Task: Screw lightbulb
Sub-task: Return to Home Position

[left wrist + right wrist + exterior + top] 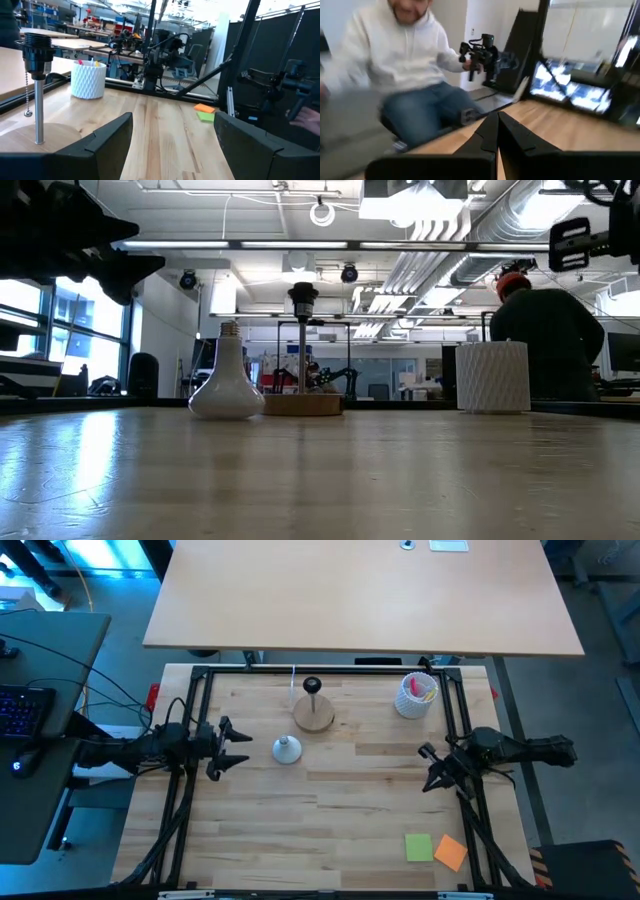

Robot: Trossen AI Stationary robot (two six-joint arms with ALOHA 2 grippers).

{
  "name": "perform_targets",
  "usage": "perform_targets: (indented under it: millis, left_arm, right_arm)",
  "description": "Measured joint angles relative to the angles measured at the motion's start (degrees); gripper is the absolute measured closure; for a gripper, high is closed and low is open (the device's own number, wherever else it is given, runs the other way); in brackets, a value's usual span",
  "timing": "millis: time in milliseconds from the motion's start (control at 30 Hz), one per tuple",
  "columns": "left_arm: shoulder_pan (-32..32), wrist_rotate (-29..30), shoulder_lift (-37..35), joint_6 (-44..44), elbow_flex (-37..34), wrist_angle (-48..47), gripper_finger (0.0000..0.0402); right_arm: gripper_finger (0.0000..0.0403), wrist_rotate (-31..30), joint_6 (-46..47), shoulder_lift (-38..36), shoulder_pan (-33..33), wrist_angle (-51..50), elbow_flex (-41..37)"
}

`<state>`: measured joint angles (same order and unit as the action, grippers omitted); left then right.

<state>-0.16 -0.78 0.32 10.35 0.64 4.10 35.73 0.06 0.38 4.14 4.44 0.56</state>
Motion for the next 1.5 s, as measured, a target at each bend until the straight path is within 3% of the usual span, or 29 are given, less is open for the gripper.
perform_targets:
  millis: [100,200,333,433,700,833,1500]
  left_arm:
    - [0.0,-0.02,0.0,0.0,0.0,0.0,0.0126]
    - [0.0,-0.02,0.02,-0.03,0.0,0.0,0.0126]
    - [0.15,2.29,0.02,-1.0,0.02,0.71,0.0126]
    - [0.15,4.83,0.48,-3.74,0.02,0.27,0.0126]
    - [0.15,16.92,0.48,-10.33,0.02,0.15,0.0126]
    - [0.15,18.24,0.48,-11.05,0.02,-0.01,0.0126]
    - [0.15,17.88,0.48,-12.5,0.02,0.0,0.0126]
  right_arm:
    - [0.0402,-0.43,-10.68,0.0,0.0,-0.05,0.0]
    - [0.0402,-0.65,-15.66,0.0,0.0,0.03,0.0]
    - [0.0402,2.23,-8.2,-0.01,0.6,2.62,0.0]
    - [0.0402,0.39,-3.06,0.03,0.34,1.82,0.0]
    - [0.0402,-23.02,5.57,0.35,-2.88,-1.74,0.0]
    - [0.0402,-29.88,9.96,0.35,-3.9,-2.76,-0.01]
    - [0.0402,-31.04,10.0,0.35,-4.15,-2.95,-0.02]
